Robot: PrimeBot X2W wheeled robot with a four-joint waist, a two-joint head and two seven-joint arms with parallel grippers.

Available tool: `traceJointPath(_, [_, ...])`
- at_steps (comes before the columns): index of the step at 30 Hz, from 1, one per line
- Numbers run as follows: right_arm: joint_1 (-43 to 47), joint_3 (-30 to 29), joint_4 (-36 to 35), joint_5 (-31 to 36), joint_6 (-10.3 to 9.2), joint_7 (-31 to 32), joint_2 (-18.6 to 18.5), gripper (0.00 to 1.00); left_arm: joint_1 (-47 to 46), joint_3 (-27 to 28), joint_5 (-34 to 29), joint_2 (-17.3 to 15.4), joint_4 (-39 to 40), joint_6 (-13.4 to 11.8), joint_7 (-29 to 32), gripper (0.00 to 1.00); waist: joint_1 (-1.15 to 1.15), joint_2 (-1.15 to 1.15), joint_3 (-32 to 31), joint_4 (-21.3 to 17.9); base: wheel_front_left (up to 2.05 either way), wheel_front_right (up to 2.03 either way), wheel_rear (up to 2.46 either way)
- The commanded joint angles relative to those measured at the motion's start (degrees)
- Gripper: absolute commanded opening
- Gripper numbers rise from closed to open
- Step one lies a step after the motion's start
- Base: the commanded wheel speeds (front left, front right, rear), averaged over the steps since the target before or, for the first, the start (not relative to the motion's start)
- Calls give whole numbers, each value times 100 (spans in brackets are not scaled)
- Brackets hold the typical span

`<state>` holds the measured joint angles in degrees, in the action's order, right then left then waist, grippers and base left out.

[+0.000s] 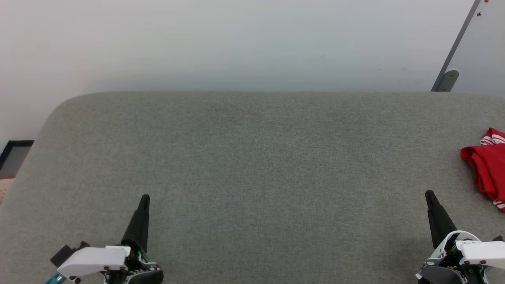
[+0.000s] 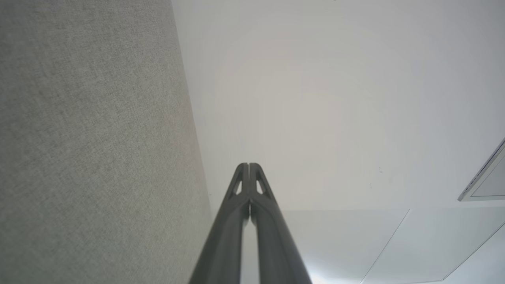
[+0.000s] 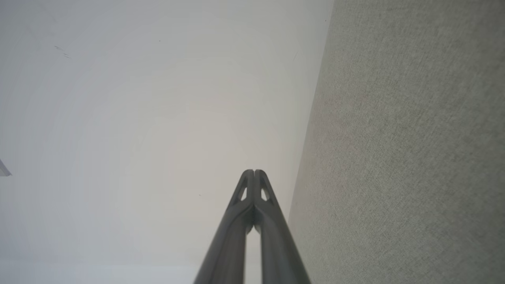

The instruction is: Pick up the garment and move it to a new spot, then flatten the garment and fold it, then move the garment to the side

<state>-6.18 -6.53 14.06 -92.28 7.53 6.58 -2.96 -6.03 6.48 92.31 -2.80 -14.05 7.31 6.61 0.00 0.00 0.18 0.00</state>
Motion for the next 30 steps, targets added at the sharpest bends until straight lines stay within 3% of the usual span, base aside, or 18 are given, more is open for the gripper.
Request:
traceJointPath(1, [-17,-5,-12,-24,-8,14,20,0,-53,12,17,1,-5,32,9,0,0,0,0,0,0,0,0])
traceJointPath(30, [-17,-4,-12,-25,-8,13,20,0,-53,11,18,1,-4,33,7,0,0,0,0,0,0,0,0])
